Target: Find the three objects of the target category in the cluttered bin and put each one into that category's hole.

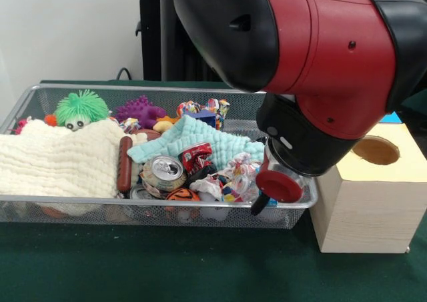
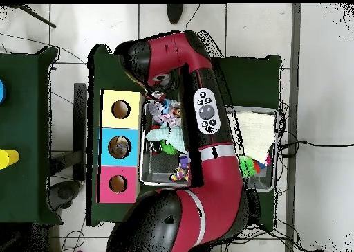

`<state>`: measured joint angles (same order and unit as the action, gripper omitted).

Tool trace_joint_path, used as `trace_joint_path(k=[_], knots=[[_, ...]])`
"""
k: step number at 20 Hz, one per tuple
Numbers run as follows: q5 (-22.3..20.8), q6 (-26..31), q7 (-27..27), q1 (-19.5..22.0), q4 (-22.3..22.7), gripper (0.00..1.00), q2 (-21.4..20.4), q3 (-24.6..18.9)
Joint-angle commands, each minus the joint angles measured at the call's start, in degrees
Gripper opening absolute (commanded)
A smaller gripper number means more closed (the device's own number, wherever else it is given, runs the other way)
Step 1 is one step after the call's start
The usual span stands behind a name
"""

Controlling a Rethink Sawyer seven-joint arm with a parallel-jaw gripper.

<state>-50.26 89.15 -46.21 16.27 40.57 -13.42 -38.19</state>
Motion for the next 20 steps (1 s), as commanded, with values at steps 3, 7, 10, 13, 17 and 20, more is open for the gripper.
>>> trace_joint_path(k=[3,7,10,13,17,20], knots=[[-2.47,6.28,16.19,0.3,0.12,1.0,4.42,2.96],[-2.33,8.56,15.67,0.02,-0.08,1.0,4.16,3.39],[-2.22,10.28,15.73,-0.16,-0.42,1.0,4.34,3.41],[-1.69,11.3,15.33,-0.09,0.15,1.0,4.7,3.32],[-1.41,12.24,14.26,-0.2,1.32,1.0,4.25,3.5],[-1.51,13.81,13.76,-0.46,1.19,1.0,3.98,3.63]])
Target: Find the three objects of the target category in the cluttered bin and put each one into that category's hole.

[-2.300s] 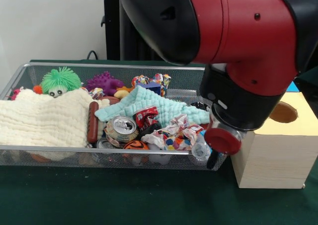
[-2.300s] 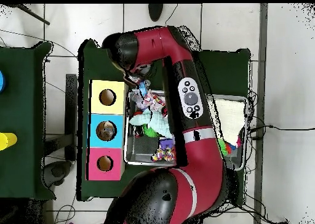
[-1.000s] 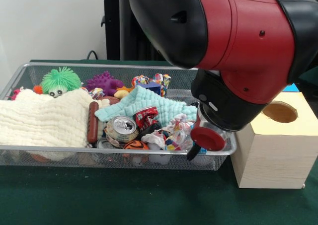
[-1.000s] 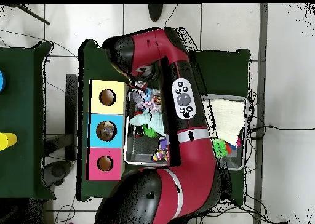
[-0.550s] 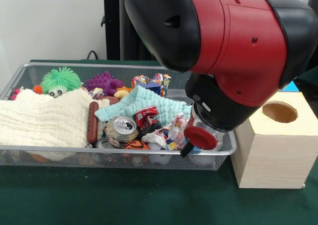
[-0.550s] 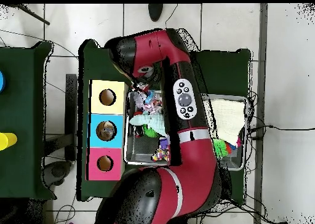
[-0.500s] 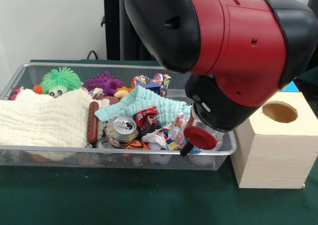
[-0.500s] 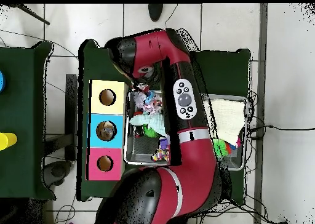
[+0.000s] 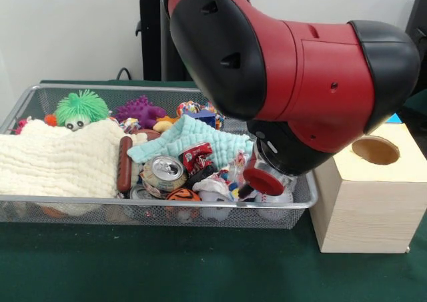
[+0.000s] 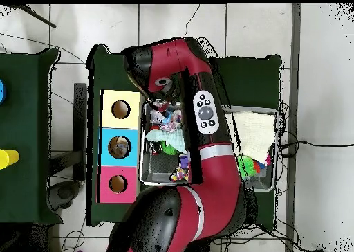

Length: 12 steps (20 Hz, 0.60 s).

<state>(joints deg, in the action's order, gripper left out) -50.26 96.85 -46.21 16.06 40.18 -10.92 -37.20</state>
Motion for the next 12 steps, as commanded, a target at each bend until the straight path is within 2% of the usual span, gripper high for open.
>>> trace_joint_path(k=[1,12], knots=[[-1.56,6.8,13.68,-0.4,1.16,1.0,1.71,2.58],[-0.61,9.22,12.54,-0.24,1.2,1.0,2.37,2.0]])
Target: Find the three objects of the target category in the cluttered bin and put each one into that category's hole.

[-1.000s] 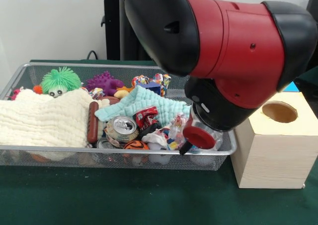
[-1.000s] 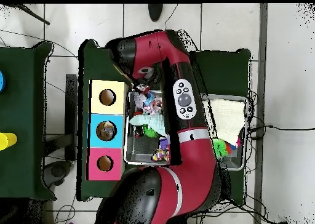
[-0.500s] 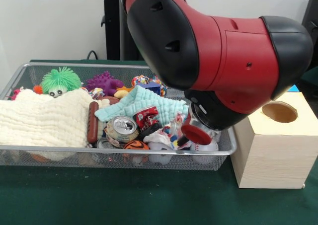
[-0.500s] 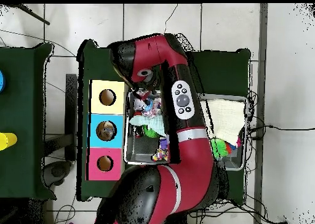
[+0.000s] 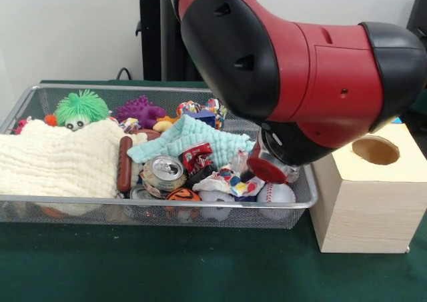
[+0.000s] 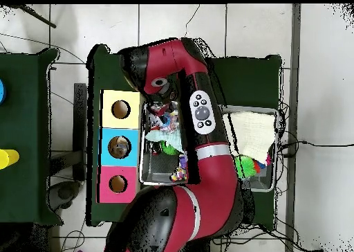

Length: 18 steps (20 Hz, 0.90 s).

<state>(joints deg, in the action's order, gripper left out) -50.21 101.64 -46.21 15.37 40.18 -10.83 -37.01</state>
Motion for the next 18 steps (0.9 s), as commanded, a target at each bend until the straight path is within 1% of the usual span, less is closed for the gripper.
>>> trace_joint_path(k=[1,2,3,8,12,18], knots=[[-0.35,4.38,12.12,0.46,1.25,1.0,2.48,1.6],[-0.32,4.47,12.49,0.48,1.42,1.0,2.6,1.53],[-0.29,4.56,12.87,0.51,1.59,0.0,2.72,1.47],[3.8,5.54,10.97,1.63,3.61,0.0,4.64,0.3],[7.01,2.79,8.17,2.1,5.55,0.0,5.91,0.15],[7.61,3.15,9.08,1.41,5.01,0.0,6.13,0.87]])
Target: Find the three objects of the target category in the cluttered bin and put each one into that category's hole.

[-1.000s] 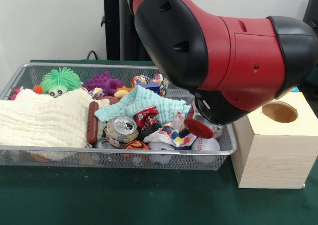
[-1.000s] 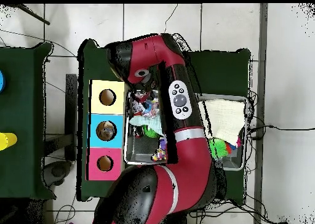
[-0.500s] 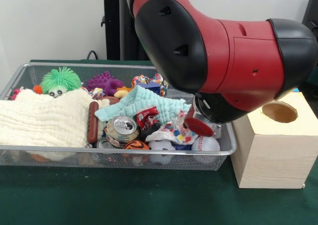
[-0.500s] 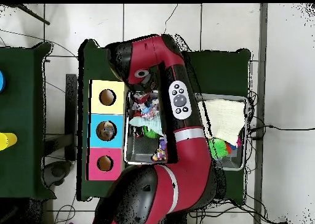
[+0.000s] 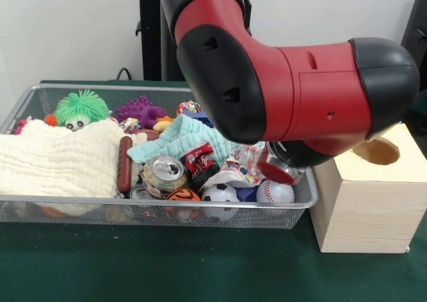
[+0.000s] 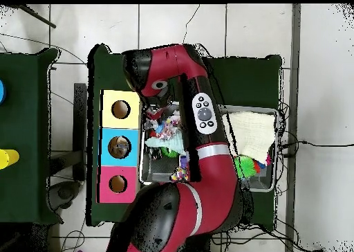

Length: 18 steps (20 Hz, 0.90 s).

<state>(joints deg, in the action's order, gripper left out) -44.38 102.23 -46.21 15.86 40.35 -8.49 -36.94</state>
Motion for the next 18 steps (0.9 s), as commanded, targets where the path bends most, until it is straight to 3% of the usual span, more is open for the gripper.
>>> trace_joint_path(k=[1,5,11,18], knots=[[1.7,2.14,8.54,0.79,4.89,0.0,3.62,1.01],[-0.6,1.76,8.81,-0.32,4.52,0.0,0.39,2.3],[-2.23,8.96,14.55,-1.44,4.36,0.0,-8.51,3.03],[-2.58,13.42,19.94,-0.32,3.46,0.0,-13.84,1.58]])
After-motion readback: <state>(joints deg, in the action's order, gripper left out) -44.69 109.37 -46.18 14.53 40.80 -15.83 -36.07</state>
